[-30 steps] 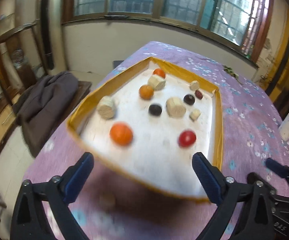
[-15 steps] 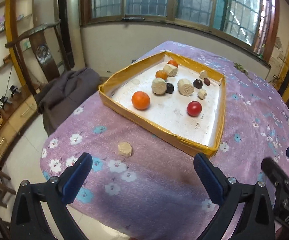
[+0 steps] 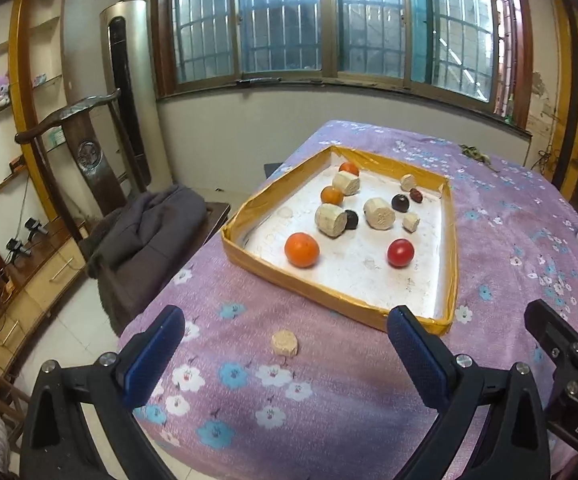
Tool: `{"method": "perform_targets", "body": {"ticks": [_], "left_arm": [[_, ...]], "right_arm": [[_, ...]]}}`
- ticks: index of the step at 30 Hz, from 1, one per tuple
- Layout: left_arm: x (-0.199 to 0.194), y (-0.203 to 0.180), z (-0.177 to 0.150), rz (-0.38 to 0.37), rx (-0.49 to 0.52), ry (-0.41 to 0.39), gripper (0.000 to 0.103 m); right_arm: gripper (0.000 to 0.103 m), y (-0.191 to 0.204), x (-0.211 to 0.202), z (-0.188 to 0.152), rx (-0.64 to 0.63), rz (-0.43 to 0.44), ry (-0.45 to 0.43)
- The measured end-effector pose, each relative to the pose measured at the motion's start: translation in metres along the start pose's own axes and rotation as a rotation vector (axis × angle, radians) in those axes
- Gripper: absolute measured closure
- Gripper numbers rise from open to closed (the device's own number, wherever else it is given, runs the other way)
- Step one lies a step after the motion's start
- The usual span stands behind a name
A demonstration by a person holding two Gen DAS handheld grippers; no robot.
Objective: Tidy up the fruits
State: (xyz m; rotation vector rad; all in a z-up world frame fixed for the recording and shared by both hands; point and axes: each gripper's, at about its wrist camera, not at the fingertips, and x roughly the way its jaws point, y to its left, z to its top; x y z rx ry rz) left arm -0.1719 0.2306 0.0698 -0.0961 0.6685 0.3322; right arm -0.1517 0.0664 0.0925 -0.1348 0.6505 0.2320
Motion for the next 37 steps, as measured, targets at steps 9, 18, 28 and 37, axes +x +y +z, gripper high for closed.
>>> {"method": "perform_targets", "body": {"ticks": [9,18,28,37], "left_arm": [[-0.006,0.011,0.004,-0.049,-0.031,-0.077,0.001],[-0.001,0.014,0.007,-0.072,-0.039,-0.058,0.001],[0.005,0.012,0.009,-0.093,-0.018,-0.036,0.001],[0.005,0.013,0.015,-0.122,-0.007,-0.03,0.001]], "right_arm": [[0.004,0.006,0.001,-0.003,0.013,-0.03,0.022],[0.004,0.005,0.002,-0.004,0.008,-0.058,0.033],[0.004,0.003,0.008,-0.005,0.022,-0.066,0.057],[0.004,-0.002,0.009,-0.005,0.042,-0.076,0.062]]}}
